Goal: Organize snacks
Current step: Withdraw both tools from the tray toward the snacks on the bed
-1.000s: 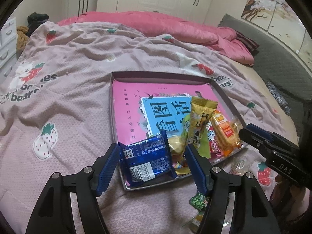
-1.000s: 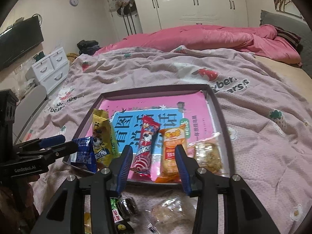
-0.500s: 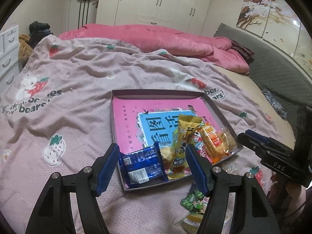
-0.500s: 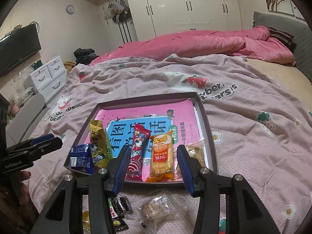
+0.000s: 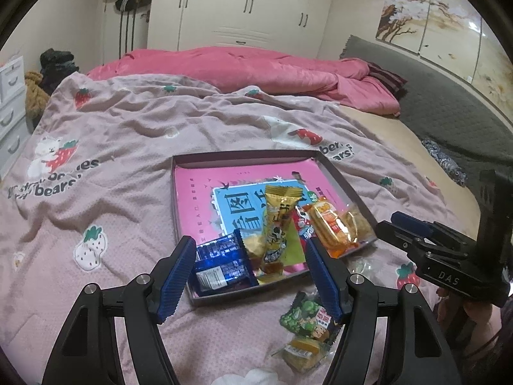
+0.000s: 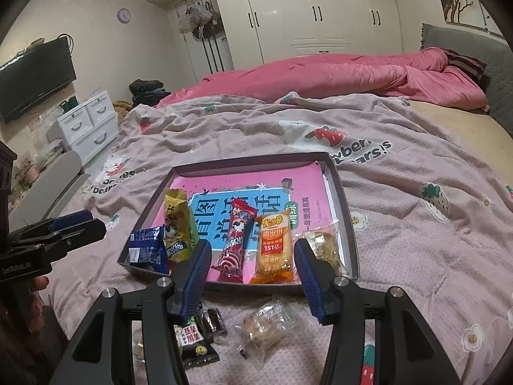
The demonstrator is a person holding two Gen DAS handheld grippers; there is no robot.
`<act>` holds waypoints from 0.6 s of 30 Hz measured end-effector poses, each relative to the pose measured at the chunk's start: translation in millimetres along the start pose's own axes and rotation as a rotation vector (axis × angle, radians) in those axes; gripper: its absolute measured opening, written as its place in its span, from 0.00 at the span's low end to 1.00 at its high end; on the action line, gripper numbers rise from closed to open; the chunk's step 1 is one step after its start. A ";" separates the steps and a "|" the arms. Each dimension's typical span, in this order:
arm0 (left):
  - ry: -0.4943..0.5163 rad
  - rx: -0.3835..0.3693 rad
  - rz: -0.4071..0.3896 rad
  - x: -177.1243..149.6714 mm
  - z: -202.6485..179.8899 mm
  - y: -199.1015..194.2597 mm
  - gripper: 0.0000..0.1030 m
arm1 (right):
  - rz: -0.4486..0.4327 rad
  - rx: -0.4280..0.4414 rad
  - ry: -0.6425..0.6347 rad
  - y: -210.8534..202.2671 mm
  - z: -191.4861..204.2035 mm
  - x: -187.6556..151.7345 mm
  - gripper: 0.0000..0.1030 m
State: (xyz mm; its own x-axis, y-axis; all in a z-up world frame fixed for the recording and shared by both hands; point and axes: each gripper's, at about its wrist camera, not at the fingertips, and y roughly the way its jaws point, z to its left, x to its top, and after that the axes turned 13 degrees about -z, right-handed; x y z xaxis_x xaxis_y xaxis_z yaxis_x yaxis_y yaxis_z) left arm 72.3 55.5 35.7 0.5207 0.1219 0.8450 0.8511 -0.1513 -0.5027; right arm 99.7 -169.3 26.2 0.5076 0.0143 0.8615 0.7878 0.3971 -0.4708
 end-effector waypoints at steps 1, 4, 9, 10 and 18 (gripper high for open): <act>0.004 0.001 0.000 -0.7 -1.2 -0.7 0.70 | 0.001 0.001 -0.001 -1.0 0.1 -0.7 0.52; 0.016 0.004 0.006 -4.3 -4.9 -3.2 0.70 | 0.006 -0.001 -0.007 -5.4 0.7 -4.4 0.52; 0.041 -0.003 0.018 -10.9 -13.4 -7.0 0.70 | 0.017 -0.002 -0.008 -10.9 -0.5 -10.3 0.53; 0.043 -0.004 0.019 -11.9 -14.7 -7.6 0.70 | 0.019 -0.003 -0.008 -11.6 -0.8 -11.2 0.53; 0.079 -0.013 0.041 -22.7 -29.2 -12.2 0.70 | 0.039 -0.006 0.003 -17.7 -2.6 -21.3 0.53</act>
State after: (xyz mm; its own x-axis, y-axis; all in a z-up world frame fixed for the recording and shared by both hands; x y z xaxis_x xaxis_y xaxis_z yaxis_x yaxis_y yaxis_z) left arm 48.2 25.9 28.0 0.5477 0.0379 0.8358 0.8281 -0.1675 -0.5350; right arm 75.9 -179.0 15.7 0.5393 0.0270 0.8417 0.7693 0.3908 -0.5055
